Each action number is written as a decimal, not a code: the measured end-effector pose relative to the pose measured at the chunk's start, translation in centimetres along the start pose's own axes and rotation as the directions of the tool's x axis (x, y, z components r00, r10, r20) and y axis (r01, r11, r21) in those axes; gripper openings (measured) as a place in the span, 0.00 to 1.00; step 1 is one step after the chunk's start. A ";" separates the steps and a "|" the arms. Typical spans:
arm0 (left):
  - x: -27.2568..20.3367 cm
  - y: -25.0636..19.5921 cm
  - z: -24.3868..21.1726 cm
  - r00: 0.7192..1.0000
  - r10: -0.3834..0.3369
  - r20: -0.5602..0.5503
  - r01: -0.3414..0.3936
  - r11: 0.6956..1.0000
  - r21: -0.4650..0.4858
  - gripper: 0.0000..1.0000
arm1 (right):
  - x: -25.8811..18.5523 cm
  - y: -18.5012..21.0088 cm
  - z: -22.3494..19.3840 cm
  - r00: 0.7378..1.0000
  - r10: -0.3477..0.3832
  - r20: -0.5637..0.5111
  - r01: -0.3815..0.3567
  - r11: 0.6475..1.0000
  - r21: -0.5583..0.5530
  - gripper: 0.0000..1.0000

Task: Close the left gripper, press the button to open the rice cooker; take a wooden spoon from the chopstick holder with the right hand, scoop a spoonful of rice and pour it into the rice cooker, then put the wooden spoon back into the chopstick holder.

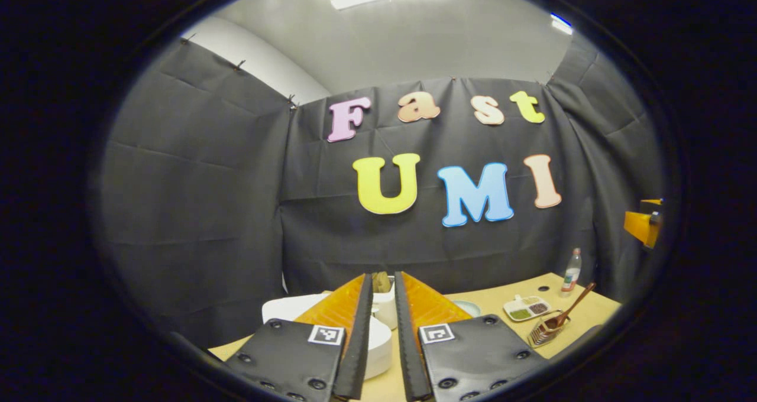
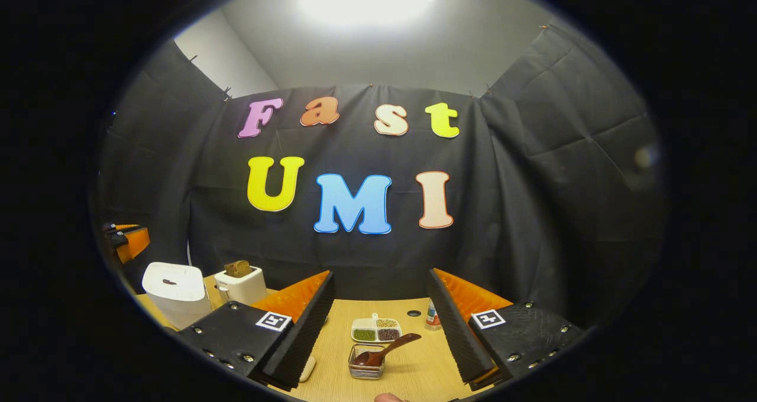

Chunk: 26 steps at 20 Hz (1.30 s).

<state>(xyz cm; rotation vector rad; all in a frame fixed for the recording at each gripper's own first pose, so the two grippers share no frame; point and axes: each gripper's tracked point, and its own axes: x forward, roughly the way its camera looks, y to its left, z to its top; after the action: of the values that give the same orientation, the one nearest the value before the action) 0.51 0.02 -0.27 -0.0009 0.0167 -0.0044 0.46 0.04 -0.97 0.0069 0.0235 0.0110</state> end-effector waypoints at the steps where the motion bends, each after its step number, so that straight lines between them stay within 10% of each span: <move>1: 0.0 0.2 -0.2 1.000 0.003 -0.005 -0.003 1.000 -0.006 0.22 | 0.0 0.1 0.1 1.000 0.000 0.000 0.000 1.000 0.001 0.95; 5: 0.2 1.5 -0.3 0.999 0.052 0.007 -0.052 0.999 0.006 0.09 | 0.0 0.3 0.1 1.000 0.003 0.002 -0.003 1.000 -0.006 0.95; 26: 6.7 10.5 -7.9 0.978 0.141 -0.152 -0.143 0.990 -0.006 0.09 | -1.1 2.5 0.0 0.999 -0.044 -0.012 0.043 0.998 -0.040 0.95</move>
<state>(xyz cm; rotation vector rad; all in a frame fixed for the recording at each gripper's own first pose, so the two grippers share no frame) 7.08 10.47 -8.31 -0.0165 0.1689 0.1387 -0.67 2.49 -0.98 -0.0336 0.0363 -0.0321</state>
